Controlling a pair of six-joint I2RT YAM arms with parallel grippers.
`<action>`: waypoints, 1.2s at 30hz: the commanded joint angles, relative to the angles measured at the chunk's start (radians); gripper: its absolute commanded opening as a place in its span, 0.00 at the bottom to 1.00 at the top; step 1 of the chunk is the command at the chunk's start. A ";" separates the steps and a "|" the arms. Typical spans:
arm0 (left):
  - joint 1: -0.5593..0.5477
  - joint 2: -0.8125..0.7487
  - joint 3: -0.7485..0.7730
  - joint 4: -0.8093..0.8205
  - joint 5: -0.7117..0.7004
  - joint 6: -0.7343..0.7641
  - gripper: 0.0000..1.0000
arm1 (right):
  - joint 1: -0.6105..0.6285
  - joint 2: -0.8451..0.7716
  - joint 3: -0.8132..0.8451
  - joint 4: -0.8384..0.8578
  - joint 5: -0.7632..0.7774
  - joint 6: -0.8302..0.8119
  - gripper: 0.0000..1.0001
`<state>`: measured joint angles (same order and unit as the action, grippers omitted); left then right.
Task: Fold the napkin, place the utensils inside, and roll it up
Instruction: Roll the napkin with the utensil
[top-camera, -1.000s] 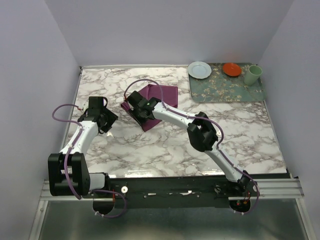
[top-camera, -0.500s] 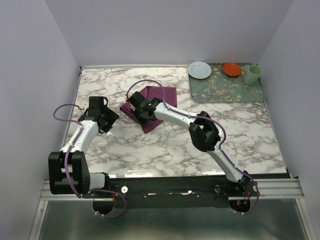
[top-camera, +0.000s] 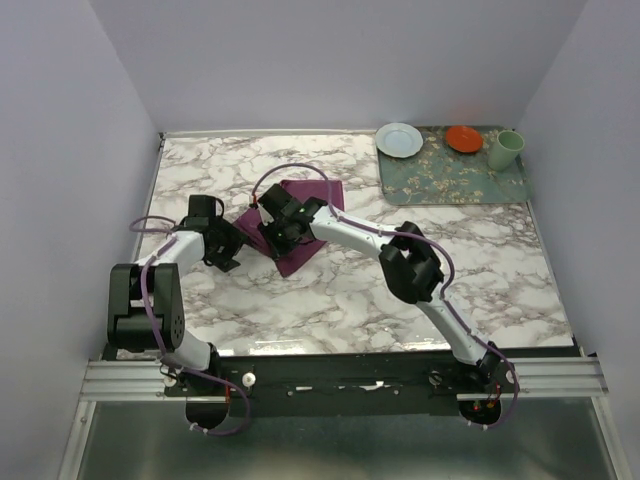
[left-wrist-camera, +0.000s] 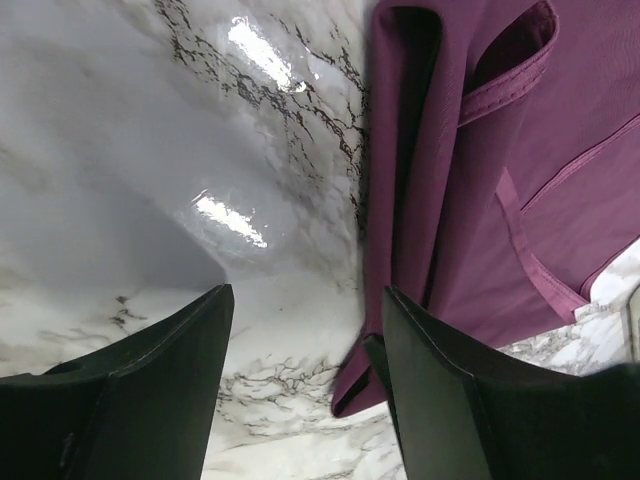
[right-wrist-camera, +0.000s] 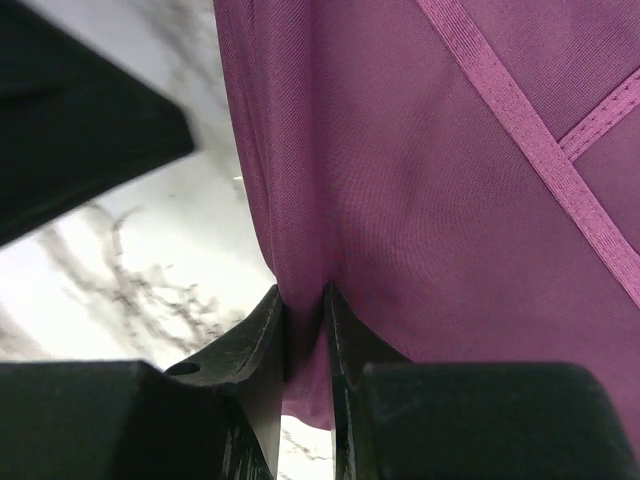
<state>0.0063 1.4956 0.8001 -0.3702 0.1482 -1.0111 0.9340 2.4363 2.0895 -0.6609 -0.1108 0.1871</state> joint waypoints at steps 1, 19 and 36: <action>-0.005 0.055 0.005 0.053 0.082 -0.043 0.70 | -0.001 0.035 -0.083 -0.054 -0.139 0.032 0.05; -0.003 -0.050 -0.088 0.096 0.036 -0.110 0.70 | -0.006 0.040 -0.075 -0.052 -0.130 0.018 0.04; 0.001 -0.019 -0.090 0.229 0.102 -0.095 0.74 | -0.006 0.047 -0.059 -0.063 -0.127 0.005 0.04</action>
<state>0.0063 1.3968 0.6571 -0.1654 0.2146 -1.1229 0.9199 2.4271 2.0514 -0.6266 -0.2489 0.2092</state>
